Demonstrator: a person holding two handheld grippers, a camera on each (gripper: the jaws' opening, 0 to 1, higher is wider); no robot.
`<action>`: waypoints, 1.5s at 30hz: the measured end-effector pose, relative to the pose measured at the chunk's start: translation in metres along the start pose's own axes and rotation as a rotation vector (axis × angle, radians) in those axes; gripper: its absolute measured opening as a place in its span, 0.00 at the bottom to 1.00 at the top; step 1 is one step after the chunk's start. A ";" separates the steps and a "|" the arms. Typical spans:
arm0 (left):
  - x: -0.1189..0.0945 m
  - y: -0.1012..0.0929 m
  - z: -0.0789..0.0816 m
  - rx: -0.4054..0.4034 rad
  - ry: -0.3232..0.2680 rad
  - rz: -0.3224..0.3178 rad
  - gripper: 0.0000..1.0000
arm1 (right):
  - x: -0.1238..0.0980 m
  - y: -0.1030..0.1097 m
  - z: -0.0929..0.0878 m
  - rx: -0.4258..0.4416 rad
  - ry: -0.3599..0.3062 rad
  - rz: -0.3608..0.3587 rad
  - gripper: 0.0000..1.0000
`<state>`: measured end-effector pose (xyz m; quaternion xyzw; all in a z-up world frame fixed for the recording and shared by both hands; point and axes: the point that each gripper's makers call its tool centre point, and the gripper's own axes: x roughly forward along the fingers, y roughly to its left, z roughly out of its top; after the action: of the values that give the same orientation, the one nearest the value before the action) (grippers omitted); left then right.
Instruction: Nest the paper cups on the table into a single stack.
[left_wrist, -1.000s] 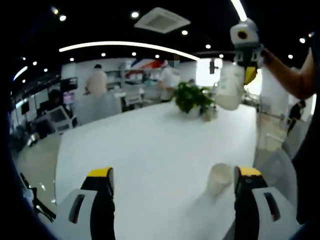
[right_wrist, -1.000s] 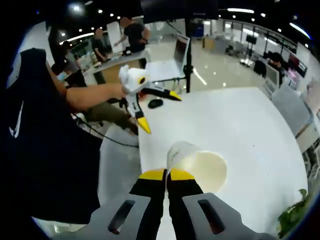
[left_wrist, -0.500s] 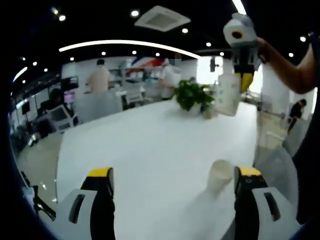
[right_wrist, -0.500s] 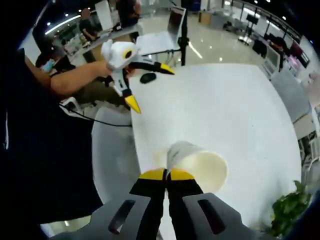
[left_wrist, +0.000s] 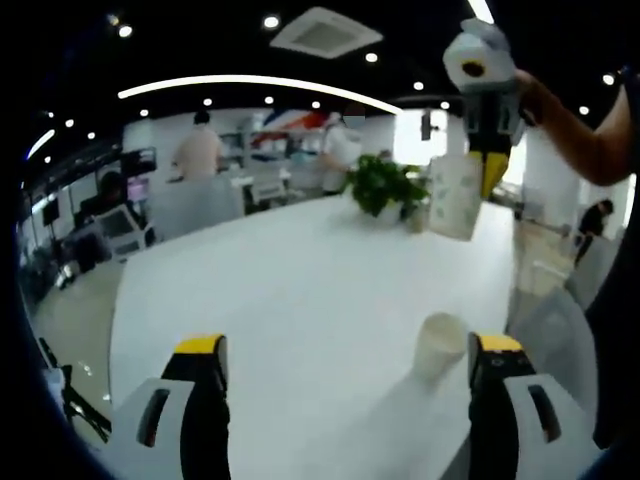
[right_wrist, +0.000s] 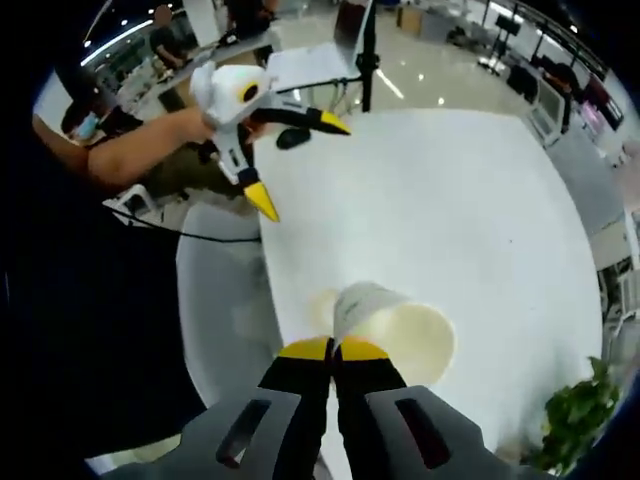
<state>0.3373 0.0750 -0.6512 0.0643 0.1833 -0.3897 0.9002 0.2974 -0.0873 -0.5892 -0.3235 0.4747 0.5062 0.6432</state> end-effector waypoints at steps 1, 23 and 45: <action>0.000 0.000 0.000 0.002 0.002 0.001 0.99 | 0.002 0.001 0.000 0.001 0.002 0.002 0.00; 0.001 -0.003 -0.014 0.031 0.032 0.010 0.99 | 0.040 0.011 -0.008 -0.046 0.117 -0.027 0.00; -0.005 0.009 -0.009 0.008 0.010 0.044 0.99 | 0.084 0.020 -0.023 -0.033 0.168 0.013 0.00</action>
<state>0.3379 0.0872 -0.6582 0.0739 0.1850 -0.3704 0.9073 0.2744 -0.0734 -0.6748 -0.3724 0.5207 0.4892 0.5924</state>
